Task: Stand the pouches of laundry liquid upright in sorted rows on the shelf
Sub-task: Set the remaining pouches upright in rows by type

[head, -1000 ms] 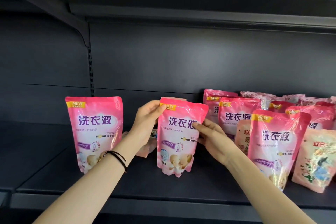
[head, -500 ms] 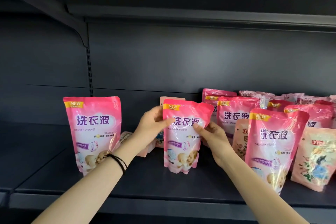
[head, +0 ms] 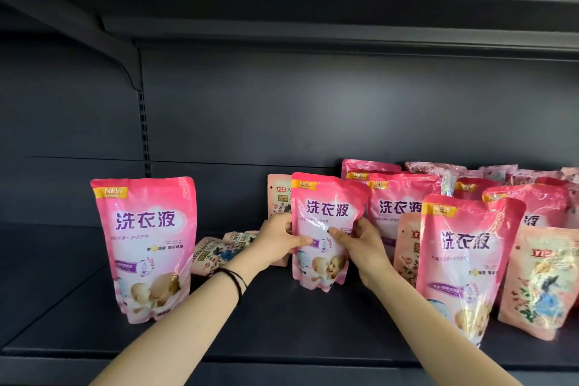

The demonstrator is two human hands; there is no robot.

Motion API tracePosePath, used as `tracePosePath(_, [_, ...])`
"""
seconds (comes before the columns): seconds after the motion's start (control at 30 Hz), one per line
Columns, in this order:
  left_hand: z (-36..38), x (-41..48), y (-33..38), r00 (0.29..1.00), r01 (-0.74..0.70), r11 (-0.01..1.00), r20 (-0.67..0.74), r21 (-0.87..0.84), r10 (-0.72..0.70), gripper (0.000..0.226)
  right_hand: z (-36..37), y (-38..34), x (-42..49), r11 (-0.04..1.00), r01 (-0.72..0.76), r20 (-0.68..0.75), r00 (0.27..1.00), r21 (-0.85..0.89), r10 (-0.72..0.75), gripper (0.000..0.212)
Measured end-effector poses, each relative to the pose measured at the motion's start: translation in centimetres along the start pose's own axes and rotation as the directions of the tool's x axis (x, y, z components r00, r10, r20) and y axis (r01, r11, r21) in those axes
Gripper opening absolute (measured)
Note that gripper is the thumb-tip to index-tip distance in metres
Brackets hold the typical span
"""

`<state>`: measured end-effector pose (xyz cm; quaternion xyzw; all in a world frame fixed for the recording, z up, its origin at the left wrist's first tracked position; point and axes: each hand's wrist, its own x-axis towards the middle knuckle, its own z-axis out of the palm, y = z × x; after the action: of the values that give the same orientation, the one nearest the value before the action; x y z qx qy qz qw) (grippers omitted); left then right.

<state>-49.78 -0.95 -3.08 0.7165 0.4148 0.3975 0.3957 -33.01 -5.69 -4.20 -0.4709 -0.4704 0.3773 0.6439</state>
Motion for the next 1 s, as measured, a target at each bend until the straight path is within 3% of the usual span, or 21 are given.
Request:
tracePosePath(0.27, [1.4,3.8,-0.7,0.991,-0.030,0.990,-0.123,0.137,0.047,0.033,0.8,1.1,3.6,0.991,-0.029,-0.099,0.995,-0.127,0.016,0.024])
tracePosePath(0.43, [0.8,3.4,-1.0,0.998,-0.024,0.995,-0.055,0.100,0.029,0.040,0.3,0.7,4.1,0.943,-0.062,-0.083,0.996,-0.326,0.037,0.027])
tracePosePath(0.57, [-2.0,2.7,-0.8,0.999,0.038,0.975,0.009,0.220,-0.041,0.048,-0.7,-0.5,3.7,0.803,-0.096,-0.023,0.995,-0.588,0.101,0.027])
tracePosePath(0.73, [-5.9,1.3,-0.9,0.992,0.105,0.835,-0.004,0.540,-0.123,0.040,-0.8,-3.4,1.2,0.515,0.007,0.129,0.971,-0.857,0.201,0.022])
tracePosePath(0.87, [-7.2,0.3,-2.3,0.987,0.126,0.704,-0.019,0.699,-0.158,0.041,0.4,-4.0,0.7,0.326,0.102,0.199,0.939,-0.940,0.281,0.027])
tracePosePath(1.0, [-8.0,-0.8,-3.7,0.976,0.185,0.619,-0.070,0.763,-0.206,0.043,4.0,-3.1,0.7,0.245,0.160,0.247,0.891,-0.956,0.382,0.033])
